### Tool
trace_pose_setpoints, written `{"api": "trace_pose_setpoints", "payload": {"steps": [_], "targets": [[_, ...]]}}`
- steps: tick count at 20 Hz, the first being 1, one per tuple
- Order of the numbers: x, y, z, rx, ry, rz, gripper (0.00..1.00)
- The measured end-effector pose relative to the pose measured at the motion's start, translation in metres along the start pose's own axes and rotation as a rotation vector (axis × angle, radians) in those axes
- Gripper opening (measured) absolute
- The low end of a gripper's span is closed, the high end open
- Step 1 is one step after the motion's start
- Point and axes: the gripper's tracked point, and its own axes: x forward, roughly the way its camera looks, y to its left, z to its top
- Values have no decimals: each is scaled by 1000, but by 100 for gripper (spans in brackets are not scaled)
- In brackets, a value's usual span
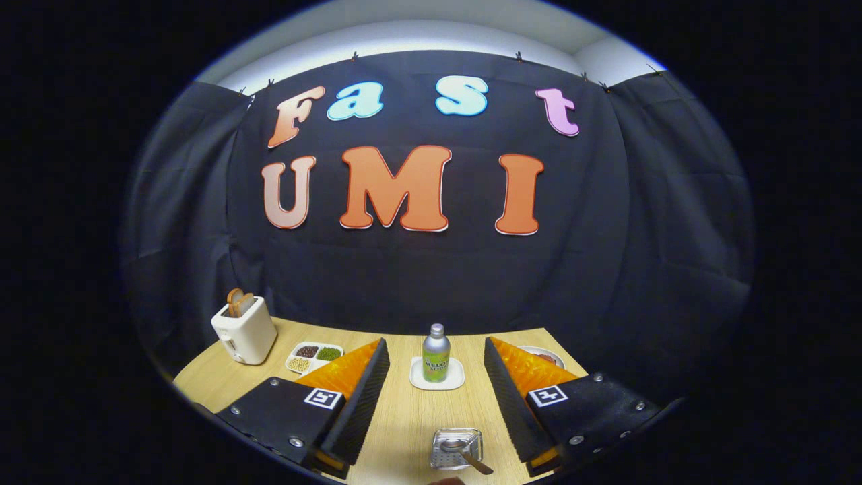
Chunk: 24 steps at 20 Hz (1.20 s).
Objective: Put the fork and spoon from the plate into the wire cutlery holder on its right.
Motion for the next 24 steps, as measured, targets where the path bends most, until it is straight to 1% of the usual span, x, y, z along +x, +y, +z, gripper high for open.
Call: {"api": "trace_pose_setpoints", "payload": {"steps": [3,4,5,10,12,15,20,24], "targets": [[-2,18,7,20,-49,18,91],[-2,25,7,20,-55,29,95],[-2,34,5,15,-55,39,97],[-2,89,-6,11,-48,89,97],[-2,118,-19,10,-20,134,97],[-2,149,-38,-11,18,169,97],[-7,192,-88,-20,124,182,97],[-12,215,-134,-57,232,185,97]]}}
